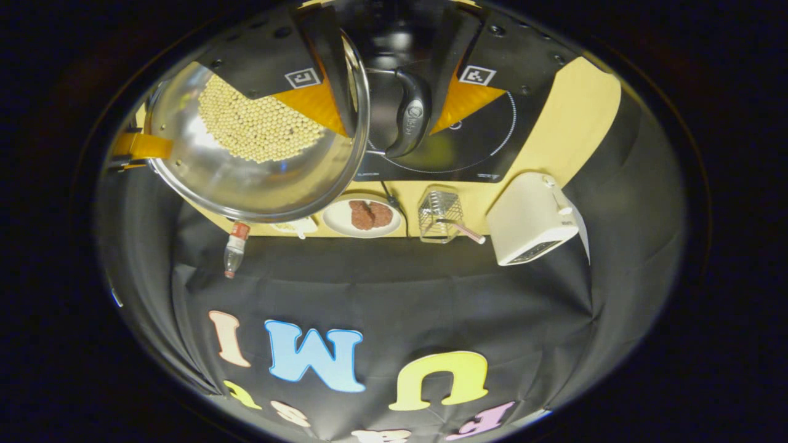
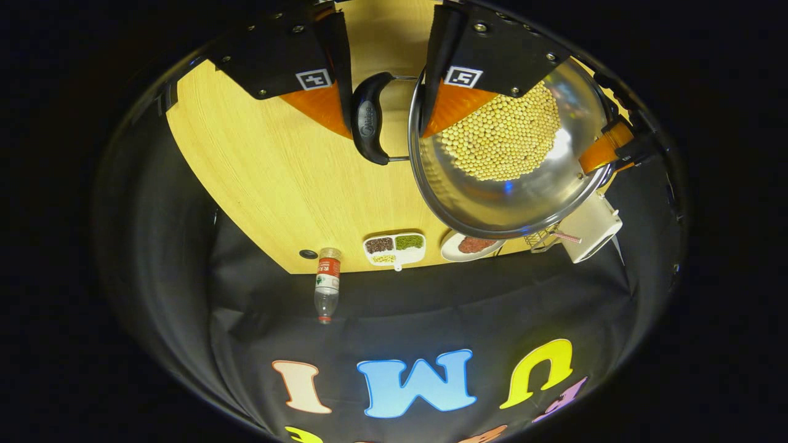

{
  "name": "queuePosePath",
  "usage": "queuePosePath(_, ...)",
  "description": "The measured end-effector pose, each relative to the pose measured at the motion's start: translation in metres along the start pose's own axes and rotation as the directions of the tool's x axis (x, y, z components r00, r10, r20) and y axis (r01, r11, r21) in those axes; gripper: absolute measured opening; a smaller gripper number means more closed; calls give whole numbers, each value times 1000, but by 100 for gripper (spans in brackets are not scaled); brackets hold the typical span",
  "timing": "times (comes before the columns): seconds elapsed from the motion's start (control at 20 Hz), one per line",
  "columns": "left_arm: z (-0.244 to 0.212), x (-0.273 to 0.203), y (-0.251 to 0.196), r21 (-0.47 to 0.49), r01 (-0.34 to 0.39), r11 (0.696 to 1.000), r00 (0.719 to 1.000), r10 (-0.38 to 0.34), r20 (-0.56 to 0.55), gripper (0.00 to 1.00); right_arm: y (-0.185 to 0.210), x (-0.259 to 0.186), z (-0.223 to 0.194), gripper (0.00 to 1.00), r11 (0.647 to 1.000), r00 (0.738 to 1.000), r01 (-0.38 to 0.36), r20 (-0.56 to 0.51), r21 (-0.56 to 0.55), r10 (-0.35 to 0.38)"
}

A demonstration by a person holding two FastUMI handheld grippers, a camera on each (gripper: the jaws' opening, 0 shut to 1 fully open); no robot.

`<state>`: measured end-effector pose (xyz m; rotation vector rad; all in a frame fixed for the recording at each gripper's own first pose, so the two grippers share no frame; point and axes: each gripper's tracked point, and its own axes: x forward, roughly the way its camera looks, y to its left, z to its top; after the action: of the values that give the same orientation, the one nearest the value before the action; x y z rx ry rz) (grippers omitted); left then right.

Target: First push the handle of the pot to place it horizontally, then grasp the pot with both hands and set it on the induction cooktop.

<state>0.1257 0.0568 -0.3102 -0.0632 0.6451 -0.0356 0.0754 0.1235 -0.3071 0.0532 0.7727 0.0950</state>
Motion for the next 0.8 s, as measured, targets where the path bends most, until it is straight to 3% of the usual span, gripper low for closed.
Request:
queuePosePath(0.35,8,-2,61,5,-6,1000,1000,6,16,63,56,-2,4,52,1000,1000,-9,12,-2,9)
queuePosePath(0.4,7,-2,70,5,-8,1000,1000,7,16,67,65,-1,3,52,1000,1000,-12,11,-3,12)
queuePosePath(0.45,9,0,81,4,-9,1000,1000,9,17,63,74,1,4,52,1000,1000,-15,12,-4,15)
queuePosePath(0.75,6,8,134,2,-24,1000,1000,24,12,63,121,13,4,52,1000,1000,-26,8,-11,26)
queuePosePath(0.8,5,9,143,-1,-26,1000,1000,26,9,67,128,15,4,52,1000,1000,-27,6,-13,27)
